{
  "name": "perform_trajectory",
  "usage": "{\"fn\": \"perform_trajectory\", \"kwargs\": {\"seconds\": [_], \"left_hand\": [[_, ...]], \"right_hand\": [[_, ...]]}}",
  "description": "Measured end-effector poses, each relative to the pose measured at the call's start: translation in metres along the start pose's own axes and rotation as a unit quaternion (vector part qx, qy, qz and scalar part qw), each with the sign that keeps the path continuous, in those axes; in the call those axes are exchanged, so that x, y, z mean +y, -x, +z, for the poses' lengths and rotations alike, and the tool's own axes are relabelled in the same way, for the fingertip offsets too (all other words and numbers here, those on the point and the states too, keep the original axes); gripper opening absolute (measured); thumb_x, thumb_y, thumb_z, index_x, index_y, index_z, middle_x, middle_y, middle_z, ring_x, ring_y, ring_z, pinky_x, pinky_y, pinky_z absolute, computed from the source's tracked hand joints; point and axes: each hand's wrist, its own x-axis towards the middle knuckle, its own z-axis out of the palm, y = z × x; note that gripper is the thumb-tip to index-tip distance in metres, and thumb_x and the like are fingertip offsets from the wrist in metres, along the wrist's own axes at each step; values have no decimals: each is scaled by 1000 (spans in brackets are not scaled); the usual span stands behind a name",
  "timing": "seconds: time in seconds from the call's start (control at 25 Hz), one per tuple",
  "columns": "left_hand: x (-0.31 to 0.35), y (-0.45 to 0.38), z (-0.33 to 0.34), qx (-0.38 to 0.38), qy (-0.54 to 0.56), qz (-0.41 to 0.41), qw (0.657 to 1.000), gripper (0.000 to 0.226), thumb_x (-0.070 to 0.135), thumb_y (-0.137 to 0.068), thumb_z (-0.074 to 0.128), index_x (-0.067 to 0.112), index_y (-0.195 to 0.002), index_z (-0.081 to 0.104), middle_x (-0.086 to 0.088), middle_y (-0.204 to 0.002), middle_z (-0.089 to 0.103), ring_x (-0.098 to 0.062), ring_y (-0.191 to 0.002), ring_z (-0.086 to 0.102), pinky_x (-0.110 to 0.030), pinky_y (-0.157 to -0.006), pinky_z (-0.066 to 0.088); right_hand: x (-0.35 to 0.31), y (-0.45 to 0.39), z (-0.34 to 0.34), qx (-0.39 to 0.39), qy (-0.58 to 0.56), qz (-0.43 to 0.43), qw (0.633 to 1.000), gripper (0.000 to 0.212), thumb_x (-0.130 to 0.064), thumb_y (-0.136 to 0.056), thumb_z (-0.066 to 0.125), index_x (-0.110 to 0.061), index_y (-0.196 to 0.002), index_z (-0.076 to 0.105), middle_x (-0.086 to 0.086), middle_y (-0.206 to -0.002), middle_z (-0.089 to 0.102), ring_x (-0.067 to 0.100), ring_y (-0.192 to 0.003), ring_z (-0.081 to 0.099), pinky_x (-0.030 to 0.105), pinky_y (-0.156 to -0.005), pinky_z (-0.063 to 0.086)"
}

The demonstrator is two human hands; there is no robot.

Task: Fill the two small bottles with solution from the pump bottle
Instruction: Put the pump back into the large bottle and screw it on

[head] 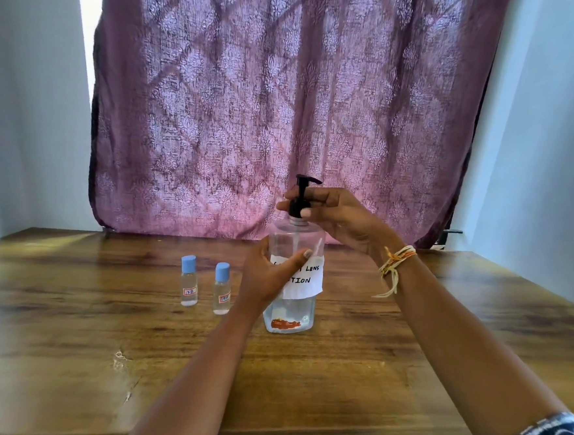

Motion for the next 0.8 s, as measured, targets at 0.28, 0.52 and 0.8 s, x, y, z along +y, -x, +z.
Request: {"fn": "perform_trajectory", "kwargs": {"seconds": [0.28, 0.52, 0.8], "left_hand": [[-1, 0, 0, 8, -16, 0, 1000, 34, 53, -61, 81, 31, -84, 70, 3, -80, 77, -14, -73, 75, -27, -58, 58], [-2, 0, 0, 12, -21, -16, 1000, 44, 53, -59, 83, 23, -88, 71, -2, -82, 78, -18, -76, 76, -38, -66, 62], [-3, 2, 2, 27, -15, -29, 999, 33, 33, -67, 86, 15, -91, 71, -1, -79, 78, -16, -72, 75, -26, -57, 57]], "right_hand": [[7, -11, 18, 119, 97, 11, 988, 32, 2, -72, 77, -7, -99, 63, 11, -94, 66, 27, -93, 63, 43, -93, 51], [-1, -1, 0, 1, -36, 8, 999, 40, 13, -89, 48, 7, -128, 51, 19, -118, 63, 30, -118, 59, 38, -106, 45], [-3, -7, 2, 86, 85, -26, 992, 30, 14, -76, 67, 5, -105, 67, 4, -84, 76, 16, -83, 73, 22, -78, 57]]}}
